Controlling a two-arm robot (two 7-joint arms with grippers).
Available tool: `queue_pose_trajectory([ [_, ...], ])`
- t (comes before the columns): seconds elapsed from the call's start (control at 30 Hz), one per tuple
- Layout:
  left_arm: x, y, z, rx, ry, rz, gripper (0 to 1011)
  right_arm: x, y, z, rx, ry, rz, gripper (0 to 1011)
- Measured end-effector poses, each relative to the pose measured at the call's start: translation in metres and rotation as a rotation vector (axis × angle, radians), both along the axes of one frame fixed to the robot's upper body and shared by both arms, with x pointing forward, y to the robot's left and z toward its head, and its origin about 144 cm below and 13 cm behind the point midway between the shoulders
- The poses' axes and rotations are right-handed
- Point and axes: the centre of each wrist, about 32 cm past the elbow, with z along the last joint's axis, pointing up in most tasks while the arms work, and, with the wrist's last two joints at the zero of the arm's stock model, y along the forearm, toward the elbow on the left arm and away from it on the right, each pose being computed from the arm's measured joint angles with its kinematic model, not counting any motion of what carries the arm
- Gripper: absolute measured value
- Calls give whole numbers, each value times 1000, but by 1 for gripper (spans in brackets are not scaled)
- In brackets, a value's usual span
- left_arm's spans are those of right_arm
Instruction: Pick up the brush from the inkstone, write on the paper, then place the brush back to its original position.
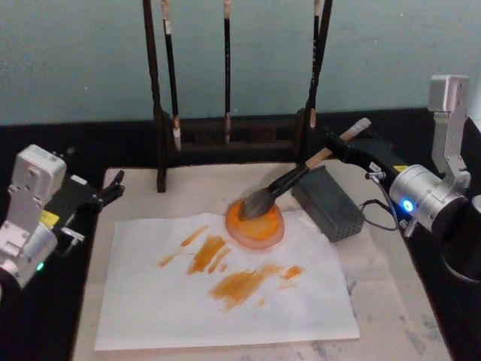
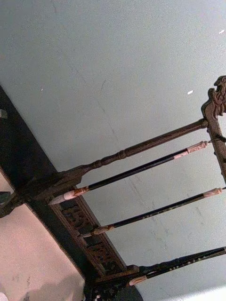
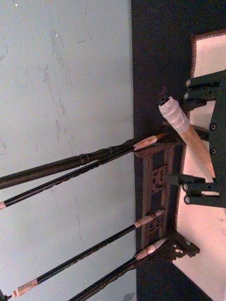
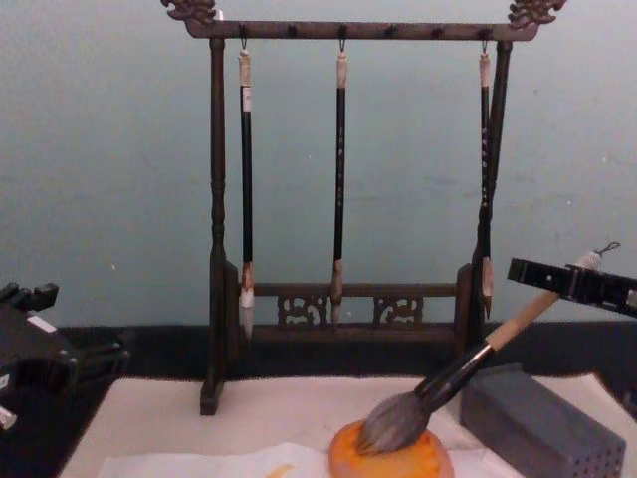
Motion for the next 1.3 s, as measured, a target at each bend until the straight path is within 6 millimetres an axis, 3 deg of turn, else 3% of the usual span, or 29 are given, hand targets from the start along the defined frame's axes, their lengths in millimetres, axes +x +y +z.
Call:
queue_pose_trajectory([
  [0.27, 0, 0, 0, 0, 0, 0, 1001, 0, 0, 1, 1, -4, -1, 1000],
  [1.3, 0, 0, 0, 0, 0, 0, 1001, -2, -4, 1, 10, -7, -9, 1000],
])
